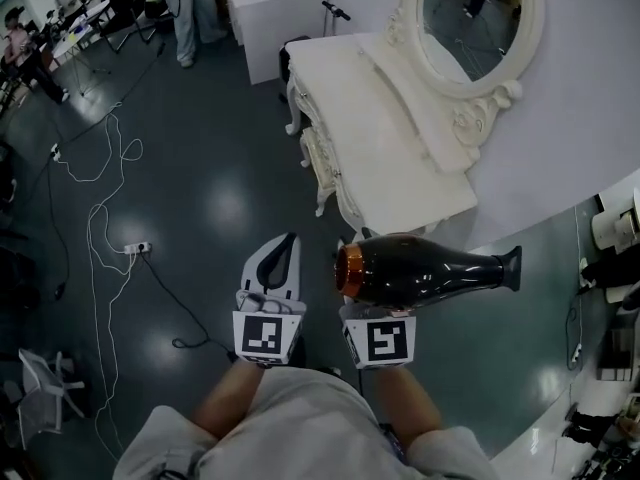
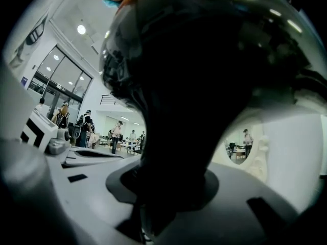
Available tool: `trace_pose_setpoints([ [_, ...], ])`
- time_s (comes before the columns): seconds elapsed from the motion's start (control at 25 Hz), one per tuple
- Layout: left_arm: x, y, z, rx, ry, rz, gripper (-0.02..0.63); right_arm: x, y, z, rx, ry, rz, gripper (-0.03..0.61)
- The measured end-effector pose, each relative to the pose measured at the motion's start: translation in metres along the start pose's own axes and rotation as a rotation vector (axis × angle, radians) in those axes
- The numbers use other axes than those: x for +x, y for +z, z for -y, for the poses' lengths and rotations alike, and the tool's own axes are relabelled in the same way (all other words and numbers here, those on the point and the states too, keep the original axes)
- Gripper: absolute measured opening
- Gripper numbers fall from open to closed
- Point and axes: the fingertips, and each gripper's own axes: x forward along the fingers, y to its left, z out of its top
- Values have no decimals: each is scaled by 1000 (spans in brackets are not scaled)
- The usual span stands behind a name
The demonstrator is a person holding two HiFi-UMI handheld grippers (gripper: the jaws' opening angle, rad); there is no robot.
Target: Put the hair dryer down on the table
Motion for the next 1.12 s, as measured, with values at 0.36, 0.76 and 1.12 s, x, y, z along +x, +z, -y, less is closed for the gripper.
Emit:
trace_pose_setpoints([
  [0.36,34,-5,-85,5,-3,-10,6,91,8,-20,-14,-28,27,143],
  [0.76,70,-13,-129,-12,-7,-21,8,149,1,-27,-12,-37,10,141],
  [1.12,154,-23,-172,-18,-1,-49,8,241,-5,3,-1,-38,19,140],
])
